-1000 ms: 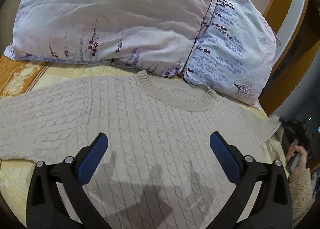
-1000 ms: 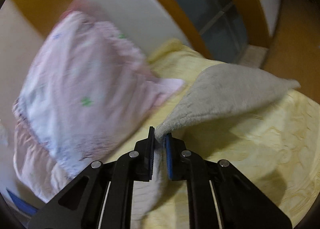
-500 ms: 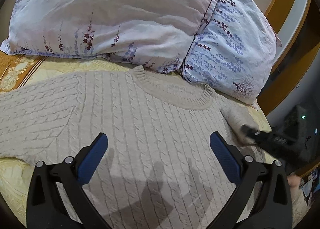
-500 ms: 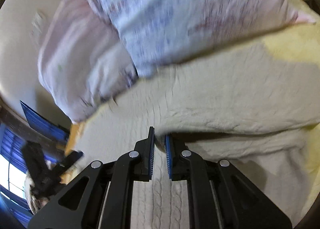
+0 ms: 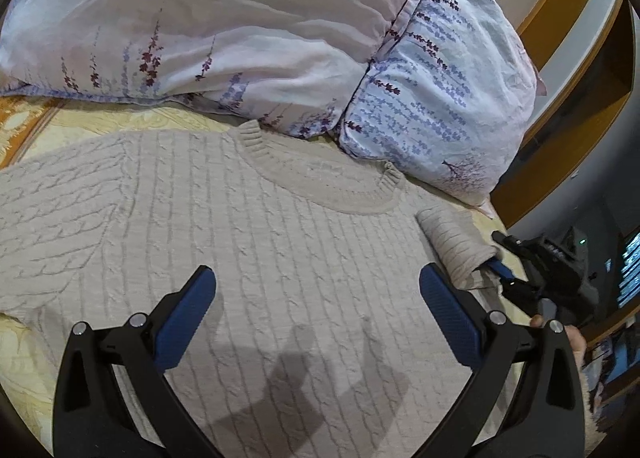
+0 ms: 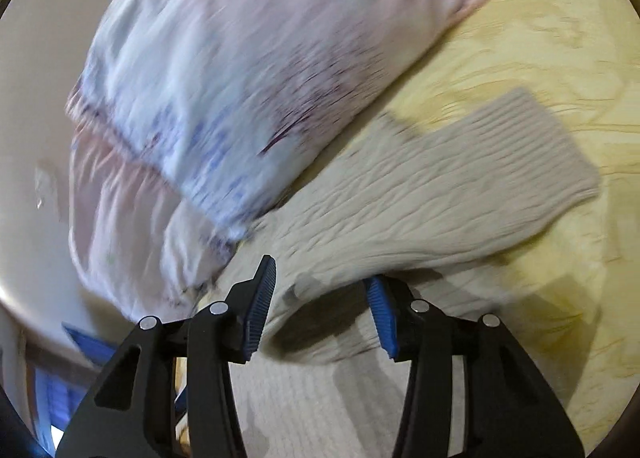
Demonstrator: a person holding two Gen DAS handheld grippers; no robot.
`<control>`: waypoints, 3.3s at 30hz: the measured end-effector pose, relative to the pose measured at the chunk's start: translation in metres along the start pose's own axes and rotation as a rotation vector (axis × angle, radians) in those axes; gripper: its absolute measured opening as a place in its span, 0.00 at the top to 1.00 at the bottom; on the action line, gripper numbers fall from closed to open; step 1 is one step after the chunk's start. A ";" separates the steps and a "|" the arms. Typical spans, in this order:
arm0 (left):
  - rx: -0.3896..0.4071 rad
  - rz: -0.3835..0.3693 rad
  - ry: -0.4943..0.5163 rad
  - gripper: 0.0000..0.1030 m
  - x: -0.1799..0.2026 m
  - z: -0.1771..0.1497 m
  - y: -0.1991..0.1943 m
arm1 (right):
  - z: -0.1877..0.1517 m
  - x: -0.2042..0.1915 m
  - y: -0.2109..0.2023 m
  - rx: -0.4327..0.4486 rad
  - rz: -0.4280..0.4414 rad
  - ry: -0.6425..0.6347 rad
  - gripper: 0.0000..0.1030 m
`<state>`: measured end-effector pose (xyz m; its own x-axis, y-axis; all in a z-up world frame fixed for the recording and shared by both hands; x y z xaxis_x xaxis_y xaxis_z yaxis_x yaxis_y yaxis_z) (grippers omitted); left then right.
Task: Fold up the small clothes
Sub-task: 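Carry the sleeve across the sweater body with the right tool and release, then grasp the other sleeve and side edge with the left tool, then fold the held sleeve across the sweater body with the left tool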
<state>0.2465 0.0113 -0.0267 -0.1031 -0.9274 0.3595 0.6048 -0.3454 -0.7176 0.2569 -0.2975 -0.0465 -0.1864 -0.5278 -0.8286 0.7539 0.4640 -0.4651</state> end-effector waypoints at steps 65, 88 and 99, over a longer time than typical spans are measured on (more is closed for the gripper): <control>-0.173 -0.028 -0.246 0.92 -0.065 0.041 0.057 | -0.016 0.044 -0.031 0.097 -0.013 0.122 0.92; -0.047 0.124 -0.252 0.36 -0.154 0.001 -0.074 | -0.049 -0.005 -0.051 0.015 -0.143 -0.185 0.38; 0.071 0.305 -0.703 0.44 -0.325 -0.042 -0.162 | -0.090 -0.037 -0.022 -0.128 -0.074 -0.258 0.37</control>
<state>0.1487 0.3629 -0.0524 0.5884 -0.6624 0.4638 0.5778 -0.0568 -0.8142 0.1906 -0.2246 -0.0335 -0.0589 -0.7192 -0.6923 0.6557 0.4951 -0.5701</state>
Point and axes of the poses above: each gripper's, at about its wrist camera, not at the fingertips, and y roughly the way its jaws point, x to its right, z to its top, the point moved 10 cm from there along y, roughly the way its jaws point, and after that the axes turned 9 degrees about z, right-handed, at the moved point
